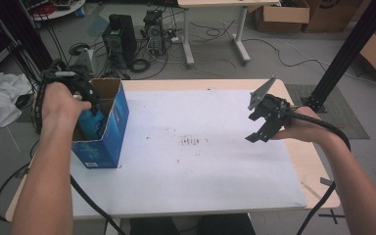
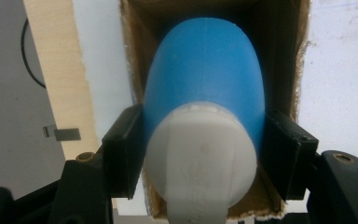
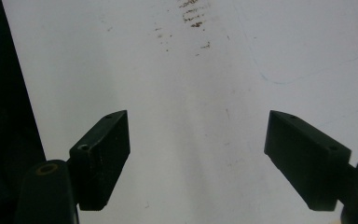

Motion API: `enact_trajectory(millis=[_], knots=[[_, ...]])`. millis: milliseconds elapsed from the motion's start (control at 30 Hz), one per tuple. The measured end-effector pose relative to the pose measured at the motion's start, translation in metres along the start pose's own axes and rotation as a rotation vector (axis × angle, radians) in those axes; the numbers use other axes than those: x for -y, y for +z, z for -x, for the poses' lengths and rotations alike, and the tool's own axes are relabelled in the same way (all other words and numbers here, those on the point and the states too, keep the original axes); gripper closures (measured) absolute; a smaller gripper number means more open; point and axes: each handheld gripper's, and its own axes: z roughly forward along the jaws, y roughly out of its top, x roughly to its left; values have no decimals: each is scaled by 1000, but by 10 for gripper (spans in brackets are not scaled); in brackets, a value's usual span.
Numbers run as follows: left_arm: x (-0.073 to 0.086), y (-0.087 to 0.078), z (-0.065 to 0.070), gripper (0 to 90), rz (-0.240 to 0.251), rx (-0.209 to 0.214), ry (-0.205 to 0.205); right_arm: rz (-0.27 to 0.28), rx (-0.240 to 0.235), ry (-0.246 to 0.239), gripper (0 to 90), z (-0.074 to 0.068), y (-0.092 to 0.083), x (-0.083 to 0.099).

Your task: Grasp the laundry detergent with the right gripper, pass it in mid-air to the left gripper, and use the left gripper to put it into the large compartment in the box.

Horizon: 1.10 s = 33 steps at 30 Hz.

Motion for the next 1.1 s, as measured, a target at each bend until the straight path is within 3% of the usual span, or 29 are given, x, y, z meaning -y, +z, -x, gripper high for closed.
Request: enact_trajectory(millis=[533, 1100], knots=[[-1, 30, 5, 388, -31, 12, 12, 1, -8, 6, 220, 1, 4, 0], [2, 31, 7, 384, -31, 9, 12, 6, -13, 4, 222, -2, 4, 1]])
